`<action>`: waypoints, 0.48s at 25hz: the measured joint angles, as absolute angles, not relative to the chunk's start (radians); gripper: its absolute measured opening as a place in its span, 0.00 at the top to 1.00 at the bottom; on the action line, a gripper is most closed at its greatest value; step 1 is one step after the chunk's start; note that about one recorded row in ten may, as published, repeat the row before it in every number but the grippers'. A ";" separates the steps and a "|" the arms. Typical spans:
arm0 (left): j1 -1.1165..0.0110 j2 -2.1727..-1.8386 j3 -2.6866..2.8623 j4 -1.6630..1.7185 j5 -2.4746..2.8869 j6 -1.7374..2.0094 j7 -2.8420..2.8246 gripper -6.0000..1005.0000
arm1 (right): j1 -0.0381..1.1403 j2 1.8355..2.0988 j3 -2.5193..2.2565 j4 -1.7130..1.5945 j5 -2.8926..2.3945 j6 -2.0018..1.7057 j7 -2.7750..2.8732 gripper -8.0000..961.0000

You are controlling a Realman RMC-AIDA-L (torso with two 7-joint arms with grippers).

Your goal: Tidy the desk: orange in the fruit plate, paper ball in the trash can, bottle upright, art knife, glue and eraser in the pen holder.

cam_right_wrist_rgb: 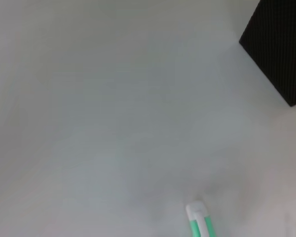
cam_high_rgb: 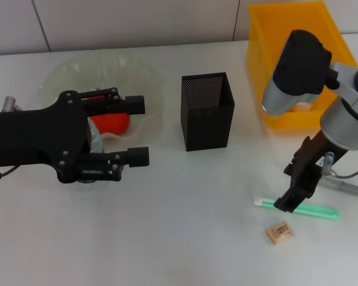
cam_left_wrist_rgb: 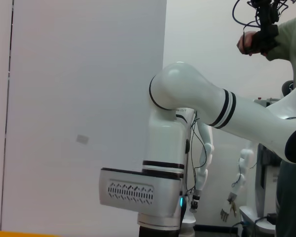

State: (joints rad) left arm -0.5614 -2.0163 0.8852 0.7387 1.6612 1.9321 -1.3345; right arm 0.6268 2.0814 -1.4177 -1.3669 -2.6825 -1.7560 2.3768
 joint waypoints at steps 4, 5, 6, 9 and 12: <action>-0.561 -2.016 0.886 0.739 1.666 1.928 -1.334 0.22 | 0.637 2.082 -1.445 -1.356 -2.691 -1.754 2.394 0.19; -0.561 -2.016 0.886 0.739 1.671 1.927 -1.334 0.22 | 0.638 2.082 -1.448 -1.356 -2.691 -1.754 2.396 0.19; -0.561 -2.016 0.885 0.739 1.677 1.926 -1.333 0.22 | 0.640 2.082 -1.450 -1.356 -2.692 -1.754 2.398 0.20; -0.561 -2.018 0.885 0.739 1.684 1.923 -1.325 0.22 | 0.644 2.083 -1.456 -1.355 -2.695 -1.751 2.403 0.21; -0.561 -2.019 0.885 0.739 1.685 1.923 -1.322 0.22 | 0.644 2.084 -1.466 -1.356 -2.705 -1.742 2.406 0.24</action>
